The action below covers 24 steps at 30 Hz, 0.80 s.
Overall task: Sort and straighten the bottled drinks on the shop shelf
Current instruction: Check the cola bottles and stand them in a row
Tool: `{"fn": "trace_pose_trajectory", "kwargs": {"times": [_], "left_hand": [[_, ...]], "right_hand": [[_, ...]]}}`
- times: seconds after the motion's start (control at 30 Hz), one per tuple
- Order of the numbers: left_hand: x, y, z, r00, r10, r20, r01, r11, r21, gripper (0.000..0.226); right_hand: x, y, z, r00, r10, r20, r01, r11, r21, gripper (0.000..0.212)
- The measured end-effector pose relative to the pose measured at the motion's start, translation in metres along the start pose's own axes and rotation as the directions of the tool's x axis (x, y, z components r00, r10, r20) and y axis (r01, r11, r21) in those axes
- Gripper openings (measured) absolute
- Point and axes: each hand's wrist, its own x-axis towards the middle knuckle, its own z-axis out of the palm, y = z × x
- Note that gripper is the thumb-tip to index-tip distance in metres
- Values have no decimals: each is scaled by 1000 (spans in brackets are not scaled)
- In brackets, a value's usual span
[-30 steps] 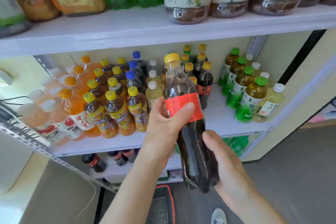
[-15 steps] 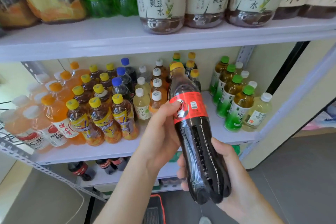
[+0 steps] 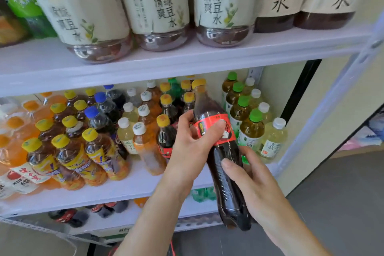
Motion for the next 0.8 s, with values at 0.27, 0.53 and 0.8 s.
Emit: {"fn": "trace_pose_trajectory", "kwargs": {"times": [0.27, 0.53, 0.8], "left_hand": [[26, -3, 11, 987, -144, 74, 156, 968, -199, 53], [33, -7, 29, 999, 2, -48, -5, 998, -56, 59], [34, -14, 40, 994, 106, 34, -110, 983, 146, 50]], "right_hand": [[22, 4, -44, 971, 163, 172, -195, 962, 190, 53], [39, 12, -64, 968, 138, 209, -138, 990, -12, 45], [42, 27, -67, 986, -59, 157, 89, 978, -191, 46]]}}
